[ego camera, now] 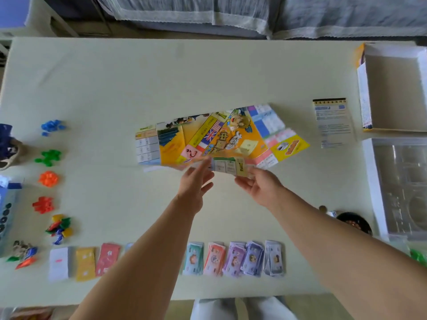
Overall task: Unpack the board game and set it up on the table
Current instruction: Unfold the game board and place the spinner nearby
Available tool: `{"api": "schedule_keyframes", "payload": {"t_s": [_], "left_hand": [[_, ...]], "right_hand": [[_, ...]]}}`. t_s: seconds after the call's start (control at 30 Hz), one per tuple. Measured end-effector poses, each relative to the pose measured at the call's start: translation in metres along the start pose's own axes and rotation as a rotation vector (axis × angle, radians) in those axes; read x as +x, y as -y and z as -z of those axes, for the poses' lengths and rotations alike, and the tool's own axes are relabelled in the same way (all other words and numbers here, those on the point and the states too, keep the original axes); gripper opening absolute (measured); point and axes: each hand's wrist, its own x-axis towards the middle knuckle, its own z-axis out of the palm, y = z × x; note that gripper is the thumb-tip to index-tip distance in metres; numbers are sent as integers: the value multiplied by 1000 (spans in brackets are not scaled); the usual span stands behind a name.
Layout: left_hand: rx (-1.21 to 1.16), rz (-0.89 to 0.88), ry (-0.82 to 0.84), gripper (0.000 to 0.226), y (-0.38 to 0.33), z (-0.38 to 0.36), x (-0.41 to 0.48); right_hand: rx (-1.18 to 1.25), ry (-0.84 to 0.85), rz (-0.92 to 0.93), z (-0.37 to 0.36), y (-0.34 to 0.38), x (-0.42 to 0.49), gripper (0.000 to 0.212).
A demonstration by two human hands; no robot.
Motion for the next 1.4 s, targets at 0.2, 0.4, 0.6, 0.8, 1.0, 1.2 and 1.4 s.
{"api": "schedule_keyframes", "payload": {"t_s": [0.2, 0.4, 0.6, 0.8, 1.0, 1.2, 1.4], "left_hand": [[-493, -33, -372, 37, -6, 57, 5], [-308, 1, -461, 13, 4, 59, 4], [-304, 66, -188, 14, 22, 22, 0], [-95, 54, -23, 10, 31, 23, -3], [16, 44, 41, 8, 34, 27, 0], [-364, -27, -85, 45, 8, 39, 13], [-226, 0, -220, 10, -8, 28, 20]], "right_hand": [[-19, -249, 119, 21, 39, 11, 22], [7, -219, 214, 24, 46, 7, 10], [-228, 19, -64, -5, -4, 3, 23], [-185, -10, -319, 5, -36, -5, 45], [-167, -8, -114, -4, -25, -1, 12], [-255, 79, -111, 26, 17, -23, 27], [-181, 143, -79, 53, 37, -26, 9]]}}
